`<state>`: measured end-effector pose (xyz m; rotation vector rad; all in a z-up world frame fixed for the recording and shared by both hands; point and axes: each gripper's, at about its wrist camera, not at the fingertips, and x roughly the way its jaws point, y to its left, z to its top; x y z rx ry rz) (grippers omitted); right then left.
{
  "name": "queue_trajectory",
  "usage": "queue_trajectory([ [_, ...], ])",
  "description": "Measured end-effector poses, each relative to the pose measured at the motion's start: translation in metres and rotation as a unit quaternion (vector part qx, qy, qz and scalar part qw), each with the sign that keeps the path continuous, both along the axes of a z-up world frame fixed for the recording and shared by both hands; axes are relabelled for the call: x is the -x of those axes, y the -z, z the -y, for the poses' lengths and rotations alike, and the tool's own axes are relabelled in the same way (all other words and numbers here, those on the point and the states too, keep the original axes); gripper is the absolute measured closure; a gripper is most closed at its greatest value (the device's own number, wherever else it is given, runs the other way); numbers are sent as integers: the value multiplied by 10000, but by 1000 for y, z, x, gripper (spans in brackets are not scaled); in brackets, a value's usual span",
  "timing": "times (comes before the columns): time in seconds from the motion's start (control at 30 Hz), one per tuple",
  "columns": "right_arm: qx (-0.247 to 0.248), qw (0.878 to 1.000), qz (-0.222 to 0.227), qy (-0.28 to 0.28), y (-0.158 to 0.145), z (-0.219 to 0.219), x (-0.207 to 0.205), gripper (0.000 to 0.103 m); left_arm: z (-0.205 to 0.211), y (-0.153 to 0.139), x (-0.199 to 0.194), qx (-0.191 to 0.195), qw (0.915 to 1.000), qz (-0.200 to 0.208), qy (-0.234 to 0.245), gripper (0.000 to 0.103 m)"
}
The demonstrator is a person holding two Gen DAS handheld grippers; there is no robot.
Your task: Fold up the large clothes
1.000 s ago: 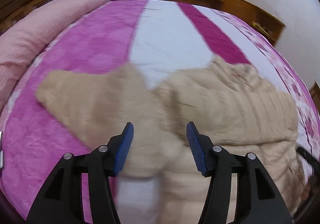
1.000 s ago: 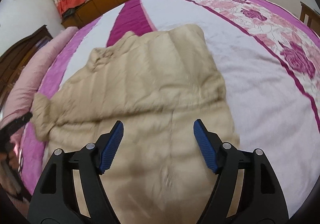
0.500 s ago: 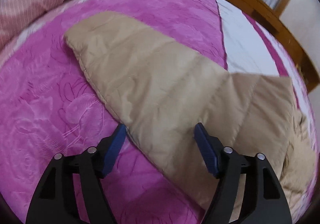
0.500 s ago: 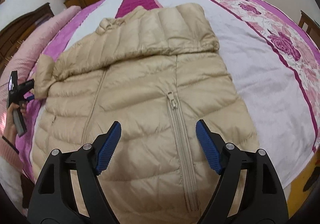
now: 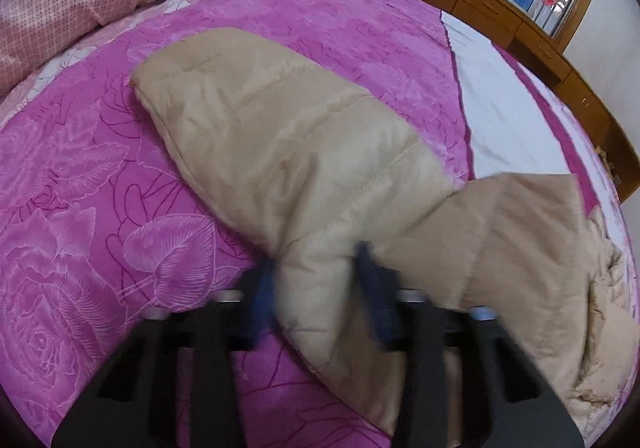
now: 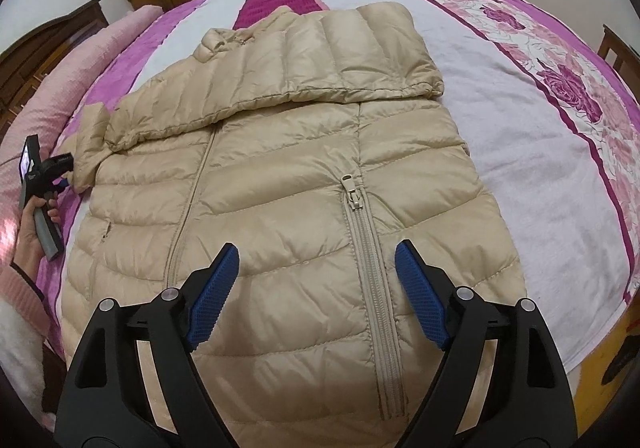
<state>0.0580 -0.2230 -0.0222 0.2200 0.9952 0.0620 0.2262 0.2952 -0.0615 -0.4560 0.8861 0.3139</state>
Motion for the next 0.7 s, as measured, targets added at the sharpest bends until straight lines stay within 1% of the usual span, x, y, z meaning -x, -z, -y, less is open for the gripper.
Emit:
queue_trajectory([
  [0.03,-19,10000,15,-6,-1,0,0,21,-2,-3,3,163,9999,48,15,89],
  [0.07,-30,10000,31,-9,-2,1,1,21,-3,-5,6,189,9998,80,6,91],
  [0.23,-103,9999,96,-26,-6,2,2,18,5,-30,33,-98,9991,406,36,93],
  [0.37,-121,9999,81,-36,-9,2,1,16,18,-61,65,-402,9964,740,102,94],
  [0.43,-108,9999,107,-68,-14,2,2,10,26,-78,80,-472,9943,943,139,94],
  [0.5,-58,9997,191,-104,-19,1,3,5,34,-93,92,-436,9924,1130,201,94],
  [0.7,-161,9996,209,-117,-21,-2,3,5,74,-130,119,-718,9849,1506,462,94],
])
